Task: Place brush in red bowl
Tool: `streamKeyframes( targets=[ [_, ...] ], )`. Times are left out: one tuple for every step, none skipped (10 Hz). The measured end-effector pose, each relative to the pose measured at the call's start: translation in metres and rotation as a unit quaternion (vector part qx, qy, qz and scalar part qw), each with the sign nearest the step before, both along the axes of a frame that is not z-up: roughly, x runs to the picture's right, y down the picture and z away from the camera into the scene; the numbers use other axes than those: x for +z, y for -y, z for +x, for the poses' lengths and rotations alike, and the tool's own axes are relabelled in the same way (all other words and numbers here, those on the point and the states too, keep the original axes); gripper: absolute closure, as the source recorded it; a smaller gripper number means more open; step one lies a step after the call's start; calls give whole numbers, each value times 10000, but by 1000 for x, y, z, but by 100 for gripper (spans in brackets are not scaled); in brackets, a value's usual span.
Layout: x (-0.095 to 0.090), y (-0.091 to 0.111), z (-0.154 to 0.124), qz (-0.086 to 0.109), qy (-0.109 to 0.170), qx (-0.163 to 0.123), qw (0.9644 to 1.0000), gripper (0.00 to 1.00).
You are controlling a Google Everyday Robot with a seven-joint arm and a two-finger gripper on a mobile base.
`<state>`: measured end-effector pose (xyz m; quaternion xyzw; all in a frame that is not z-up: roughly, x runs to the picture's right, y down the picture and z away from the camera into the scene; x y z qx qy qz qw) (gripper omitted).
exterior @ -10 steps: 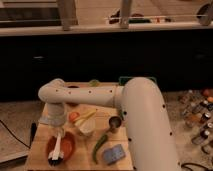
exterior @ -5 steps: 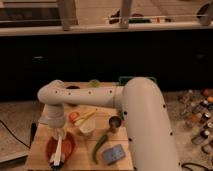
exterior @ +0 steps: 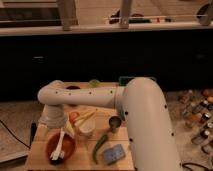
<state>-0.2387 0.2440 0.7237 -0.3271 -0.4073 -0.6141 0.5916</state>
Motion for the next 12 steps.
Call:
streamKeyframes(
  targets=[
    [0,0,1,11,9,-4,10000,20],
    [-1,2,3,21,22,3,10000,20],
    [-2,3,3,39,57,38,10000,20],
    [-2,4,3,54,80,69,9999,20],
    [-2,5,4,64,86,84,9999,20],
    [-2,5,4,64,85,86,9999,20],
    [-2,5,3,64,91,79,9999,20],
    [-3,5,3,63,93,77,9999,20],
    [-2,5,3,64,91,79,9999,20],
    [-2,5,3,64,91,79,9999,20],
    [-3,5,3,63,93,77,9999,20],
    [-2,5,3,63,92,78,9999,20]
  ],
)
